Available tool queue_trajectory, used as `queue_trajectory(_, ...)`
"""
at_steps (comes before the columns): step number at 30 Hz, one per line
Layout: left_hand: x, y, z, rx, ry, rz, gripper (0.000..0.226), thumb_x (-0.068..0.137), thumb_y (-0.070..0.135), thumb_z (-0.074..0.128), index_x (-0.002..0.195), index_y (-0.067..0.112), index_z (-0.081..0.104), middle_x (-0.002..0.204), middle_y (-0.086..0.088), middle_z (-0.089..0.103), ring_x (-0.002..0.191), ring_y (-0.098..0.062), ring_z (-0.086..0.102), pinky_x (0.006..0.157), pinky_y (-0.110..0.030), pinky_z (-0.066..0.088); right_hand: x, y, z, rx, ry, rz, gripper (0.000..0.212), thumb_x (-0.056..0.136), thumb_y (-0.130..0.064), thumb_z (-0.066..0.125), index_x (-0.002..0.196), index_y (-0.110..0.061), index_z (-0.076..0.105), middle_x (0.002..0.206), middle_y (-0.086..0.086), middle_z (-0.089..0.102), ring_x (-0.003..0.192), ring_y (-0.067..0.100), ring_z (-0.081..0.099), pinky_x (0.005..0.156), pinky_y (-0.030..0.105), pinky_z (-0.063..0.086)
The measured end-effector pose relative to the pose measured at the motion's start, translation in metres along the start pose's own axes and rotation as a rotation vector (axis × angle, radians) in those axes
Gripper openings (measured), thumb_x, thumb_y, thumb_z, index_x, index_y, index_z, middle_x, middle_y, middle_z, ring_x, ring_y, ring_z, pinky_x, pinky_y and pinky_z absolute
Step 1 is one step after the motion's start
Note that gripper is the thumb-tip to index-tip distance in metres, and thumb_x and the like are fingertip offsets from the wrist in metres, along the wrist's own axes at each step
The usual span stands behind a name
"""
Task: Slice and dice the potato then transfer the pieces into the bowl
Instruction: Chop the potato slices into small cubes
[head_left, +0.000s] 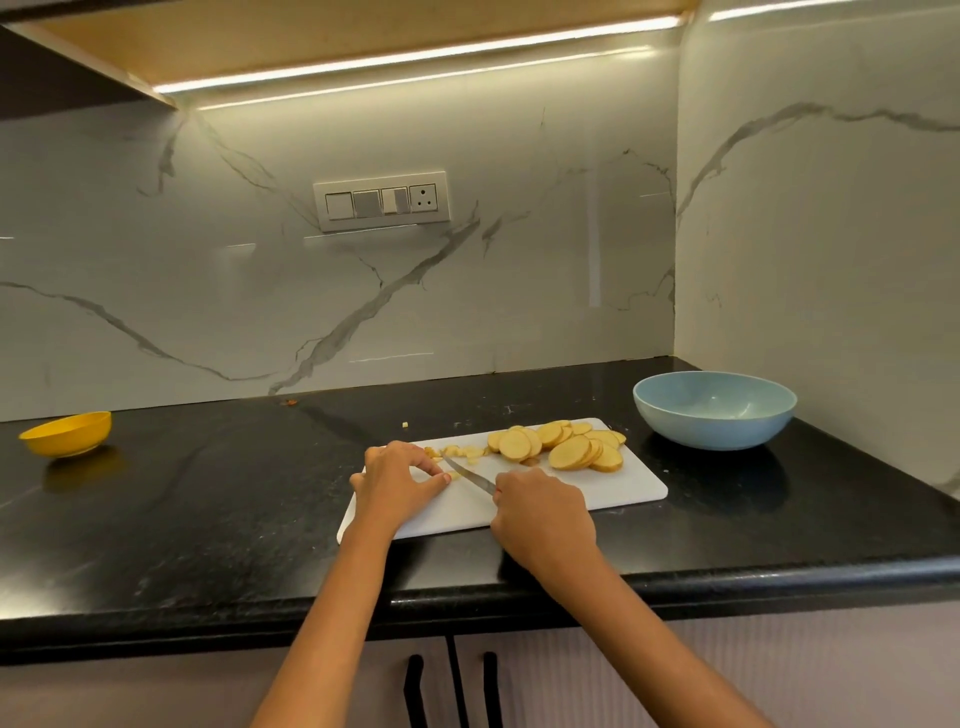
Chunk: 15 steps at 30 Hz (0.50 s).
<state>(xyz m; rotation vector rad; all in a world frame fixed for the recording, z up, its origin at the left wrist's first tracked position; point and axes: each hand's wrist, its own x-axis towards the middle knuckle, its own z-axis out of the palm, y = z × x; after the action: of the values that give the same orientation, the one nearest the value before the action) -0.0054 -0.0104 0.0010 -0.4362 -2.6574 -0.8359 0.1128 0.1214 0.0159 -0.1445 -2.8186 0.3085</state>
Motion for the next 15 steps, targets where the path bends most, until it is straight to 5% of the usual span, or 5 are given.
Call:
queue_trajectory(9, 0.0, 0.001, 0.002, 0.024, 0.026, 0.006, 0.01, 0.08, 0.038, 0.069, 0.078, 0.028, 0.072, 0.123, 0.009, 0.056, 0.124, -0.019, 0.038, 0.099, -0.046, 0.03, -0.005, -0.009, -0.004, -0.037, -0.017, -0.009, 0.023, 0.097, -0.021, 0.043, 0.114, -0.01, 0.055, 0.094, 0.006, 0.056, 0.077, 0.017, 0.046, 0.069, 0.027, 0.034)
queue_trajectory(15, 0.001, 0.003, 0.003, 0.054, 0.032, 0.026, 0.012, 0.08, 0.038, 0.068, 0.077, 0.028, 0.072, 0.119, 0.013, 0.058, 0.12, -0.017, 0.04, 0.097, -0.045, 0.031, 0.003, -0.014, -0.003, -0.105, -0.025, -0.054, 0.026, 0.096, -0.016, 0.045, 0.121, -0.01, 0.052, 0.115, 0.009, 0.058, 0.102, 0.023, 0.057, 0.077, 0.028, 0.039)
